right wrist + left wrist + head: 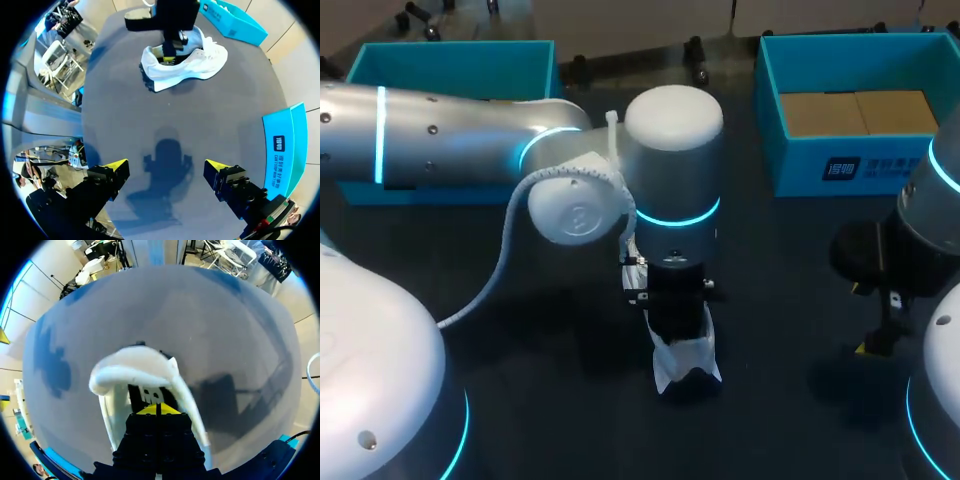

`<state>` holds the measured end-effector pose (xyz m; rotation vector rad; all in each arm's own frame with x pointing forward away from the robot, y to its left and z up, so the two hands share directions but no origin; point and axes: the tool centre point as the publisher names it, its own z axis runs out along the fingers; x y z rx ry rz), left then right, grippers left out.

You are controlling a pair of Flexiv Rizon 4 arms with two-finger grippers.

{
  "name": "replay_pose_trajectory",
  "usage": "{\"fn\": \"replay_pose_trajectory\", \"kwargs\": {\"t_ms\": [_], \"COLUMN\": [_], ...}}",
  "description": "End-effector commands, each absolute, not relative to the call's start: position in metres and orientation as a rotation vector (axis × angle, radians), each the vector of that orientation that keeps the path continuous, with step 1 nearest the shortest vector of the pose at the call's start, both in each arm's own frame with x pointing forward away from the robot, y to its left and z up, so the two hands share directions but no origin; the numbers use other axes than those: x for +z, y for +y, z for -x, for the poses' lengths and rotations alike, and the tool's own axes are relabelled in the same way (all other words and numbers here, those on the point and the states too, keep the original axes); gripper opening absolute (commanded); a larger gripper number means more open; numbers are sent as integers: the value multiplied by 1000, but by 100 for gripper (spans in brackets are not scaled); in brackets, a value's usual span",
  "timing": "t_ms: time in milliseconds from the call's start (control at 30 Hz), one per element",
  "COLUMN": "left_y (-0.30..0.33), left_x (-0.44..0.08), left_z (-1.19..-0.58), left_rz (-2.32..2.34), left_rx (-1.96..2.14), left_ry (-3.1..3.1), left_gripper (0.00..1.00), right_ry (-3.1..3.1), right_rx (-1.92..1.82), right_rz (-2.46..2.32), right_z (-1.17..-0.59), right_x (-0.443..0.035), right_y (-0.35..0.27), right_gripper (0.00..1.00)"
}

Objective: Take the shoe out of the shoebox, open the shoe tongue, remove and reinsert the insole, then place the shoe into the shoebox

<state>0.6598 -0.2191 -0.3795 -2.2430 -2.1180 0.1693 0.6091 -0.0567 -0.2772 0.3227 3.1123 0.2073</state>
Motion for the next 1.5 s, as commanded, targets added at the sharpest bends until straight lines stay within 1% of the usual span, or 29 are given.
{"fn": "replay_pose_trajectory", "kwargs": {"t_ms": [33, 267, 467, 600, 800, 1100, 1333, 1500], "left_y": [-208, -209, -211, -212, -216, -219, -216, -217], "left_x": [-364, -384, -409, -416, -411, -381, -367, -376], "left_z": [-652, -635, -641, -646, -658, -670, -662, -648], "left_rz": [2231, 2221, 2175, 2167, 2171, 2209, 2233, 2232], "left_rx": [182, 60, -11, 23, 108, 174, 203, 178], "left_ry": [-2088, -2023, -2053, -2099, -2218, -2316, -2294, -2239], "left_gripper": [0, 0, 0, 0, 0, 0, 0, 0], "right_ry": [3109, 3109, 3109, 3109, 3109, 3109, 3109, 3109], "right_rx": [207, 207, 207, 207, 207, 207, 207, 207], "right_rz": [-323, -323, -323, -323, -323, -323, -323, -323], "right_z": [-607, -607, -607, -607, -607, -607, -607, -607], "right_x": [-278, -278, -278, -278, -278, -278, -278, -278], "right_y": [-57, -57, -57, -57, -57, -57, -57, -57], "right_gripper": [100, 100, 100, 100, 100, 100, 100, 100]}}
